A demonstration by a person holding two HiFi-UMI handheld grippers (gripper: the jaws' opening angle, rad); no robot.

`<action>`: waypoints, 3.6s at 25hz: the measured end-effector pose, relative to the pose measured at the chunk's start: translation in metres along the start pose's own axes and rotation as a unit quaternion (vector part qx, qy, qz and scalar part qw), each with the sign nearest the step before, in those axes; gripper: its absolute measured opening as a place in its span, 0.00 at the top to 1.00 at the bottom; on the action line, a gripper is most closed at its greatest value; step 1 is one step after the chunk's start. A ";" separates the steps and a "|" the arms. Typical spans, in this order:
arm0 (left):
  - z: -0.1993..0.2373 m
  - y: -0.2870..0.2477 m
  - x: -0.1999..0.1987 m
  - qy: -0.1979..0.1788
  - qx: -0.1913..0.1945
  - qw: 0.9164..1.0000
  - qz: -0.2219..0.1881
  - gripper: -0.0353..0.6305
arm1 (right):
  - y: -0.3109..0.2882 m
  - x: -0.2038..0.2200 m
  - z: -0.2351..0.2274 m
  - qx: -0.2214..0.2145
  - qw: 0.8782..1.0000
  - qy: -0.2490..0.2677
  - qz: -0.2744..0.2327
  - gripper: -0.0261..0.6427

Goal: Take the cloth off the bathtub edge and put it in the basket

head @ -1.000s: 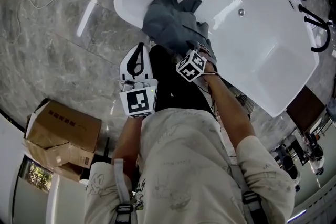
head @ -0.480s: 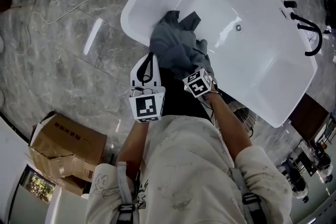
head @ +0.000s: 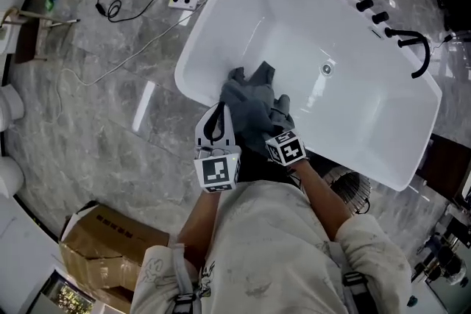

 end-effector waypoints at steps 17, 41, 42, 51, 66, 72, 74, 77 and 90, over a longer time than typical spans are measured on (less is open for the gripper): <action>-0.040 0.003 -0.099 -0.041 0.011 0.995 -0.086 0.94 | 0.155 -0.079 -0.006 -0.049 0.965 -0.091 -0.240 0.93; -0.045 0.025 -0.222 -0.050 0.017 0.976 -0.212 0.94 | 0.353 -0.194 0.020 0.026 0.854 -0.028 -0.519 0.93; -0.044 0.027 -0.226 -0.052 0.017 0.975 -0.216 0.94 | 0.360 -0.195 0.022 0.031 0.847 -0.026 -0.530 0.93; -0.039 0.027 -0.266 -0.065 0.037 0.966 -0.246 0.94 | 0.433 -0.206 0.041 0.105 0.772 0.020 -0.626 0.93; -0.063 0.004 -0.306 -0.081 0.145 0.941 -0.296 0.94 | 0.486 -0.173 0.034 0.258 0.676 -0.005 -0.690 0.93; -0.093 -0.011 -0.300 -0.072 0.199 0.933 -0.291 0.94 | 0.493 -0.138 0.022 0.315 0.662 -0.036 -0.679 0.93; -0.106 -0.013 -0.299 -0.071 0.220 0.929 -0.290 0.94 | 0.497 -0.125 0.018 0.333 0.656 -0.048 -0.676 0.93; -0.124 -0.012 -0.299 -0.070 0.249 0.922 -0.288 0.94 | 0.505 -0.106 0.016 0.357 0.645 -0.063 -0.673 0.93; -0.228 0.032 -0.297 -0.088 0.347 0.891 -0.278 0.94 | 0.557 0.002 0.007 0.416 0.585 -0.126 -0.685 0.93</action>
Point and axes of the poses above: the fingertips, and each gripper's own axes: y backward along the fingers, z to its left, x out of its underside, the point moved 4 cm from there along y, backward along the fingers, and after that the axes turned 10 degrees about -y, right-handed, at the moved point
